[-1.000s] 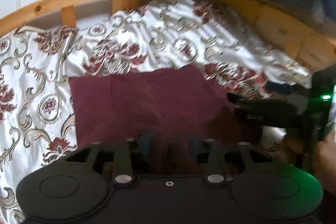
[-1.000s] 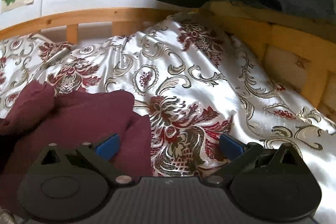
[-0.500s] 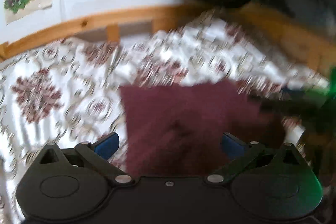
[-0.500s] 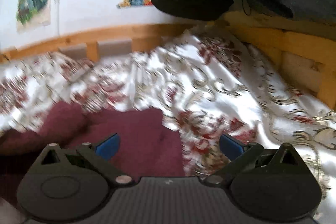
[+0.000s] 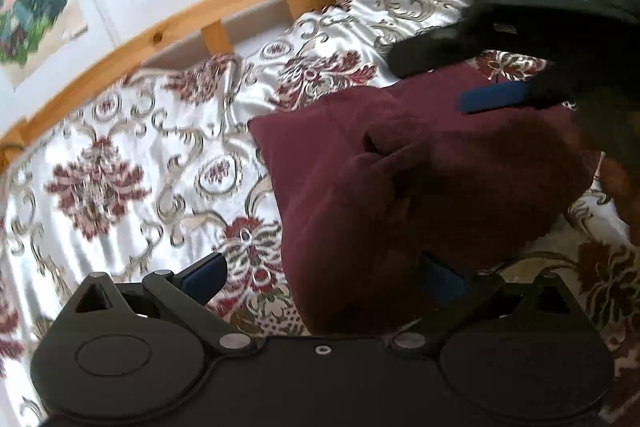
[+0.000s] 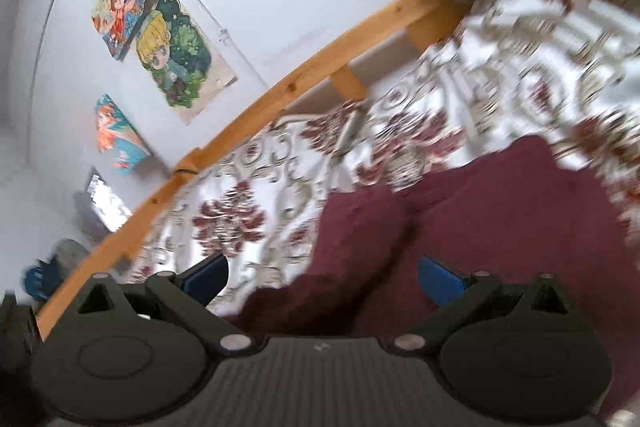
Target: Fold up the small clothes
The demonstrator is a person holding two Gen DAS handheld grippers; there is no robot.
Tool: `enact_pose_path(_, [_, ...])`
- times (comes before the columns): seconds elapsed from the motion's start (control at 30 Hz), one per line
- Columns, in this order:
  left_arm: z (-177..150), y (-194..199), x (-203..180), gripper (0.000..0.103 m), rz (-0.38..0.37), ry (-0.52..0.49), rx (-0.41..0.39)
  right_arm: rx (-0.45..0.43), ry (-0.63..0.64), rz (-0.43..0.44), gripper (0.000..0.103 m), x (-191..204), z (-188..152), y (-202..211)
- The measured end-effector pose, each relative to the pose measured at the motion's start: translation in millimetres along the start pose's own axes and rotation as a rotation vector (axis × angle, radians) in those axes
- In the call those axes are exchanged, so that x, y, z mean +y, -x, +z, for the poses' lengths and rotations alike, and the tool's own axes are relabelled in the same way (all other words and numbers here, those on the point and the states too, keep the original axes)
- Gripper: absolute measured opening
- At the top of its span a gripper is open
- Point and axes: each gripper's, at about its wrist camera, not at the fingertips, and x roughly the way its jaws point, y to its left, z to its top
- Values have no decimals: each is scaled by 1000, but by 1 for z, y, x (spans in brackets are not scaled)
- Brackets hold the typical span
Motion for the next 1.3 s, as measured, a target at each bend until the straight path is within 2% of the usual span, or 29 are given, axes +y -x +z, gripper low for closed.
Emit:
enact_pose_path(0.1, [2, 4, -5, 102, 16, -45, -18, 38, -39, 15, 102, -6, 2, -18])
enact_pose_path(0.17, [2, 4, -6, 102, 14, -63, -21, 54, -68, 6, 98, -11, -5, -22])
enact_pose_path(0.23, [2, 4, -7, 102, 14, -72, -23, 64, -74, 0, 86, -17, -10, -25])
enact_pose_path(0.3, [3, 3, -9, 94, 29, -85, -23, 59, -83, 7, 78, -21, -14, -27])
enact_pose_path(0.4, [6, 4, -13, 72, 48, -125, -25, 44, -94, -17, 61, -25, -16, -26])
enact_pose_path(0.47, [7, 6, -16, 42, 48, -143, -33, 35, -100, -17, 56, -27, -16, -25])
enact_pose_path(0.53, [9, 7, -17, 30, 23, -140, -38, 23, -104, -9, 38, -28, -16, -24])
enact_pose_path(0.57, [10, 8, -18, 26, 18, -137, -41, 18, -99, -10, 33, -27, -15, -24])
enact_pose_path(0.63, [13, 11, -19, 22, 12, -136, -52, 6, -85, -10, 21, -27, -13, -21])
enact_pose_path(0.73, [21, 17, -23, 21, -19, -124, -76, -25, -80, -6, 17, -26, -5, -12])
enact_pose_path(1.07, [41, 23, -65, 20, -88, -198, -150, -102, -41, -57, 16, -38, 23, 24])
enact_pose_path(1.3, [50, 17, -84, 20, -140, -195, -159, -120, -41, -98, 16, -51, 33, 38])
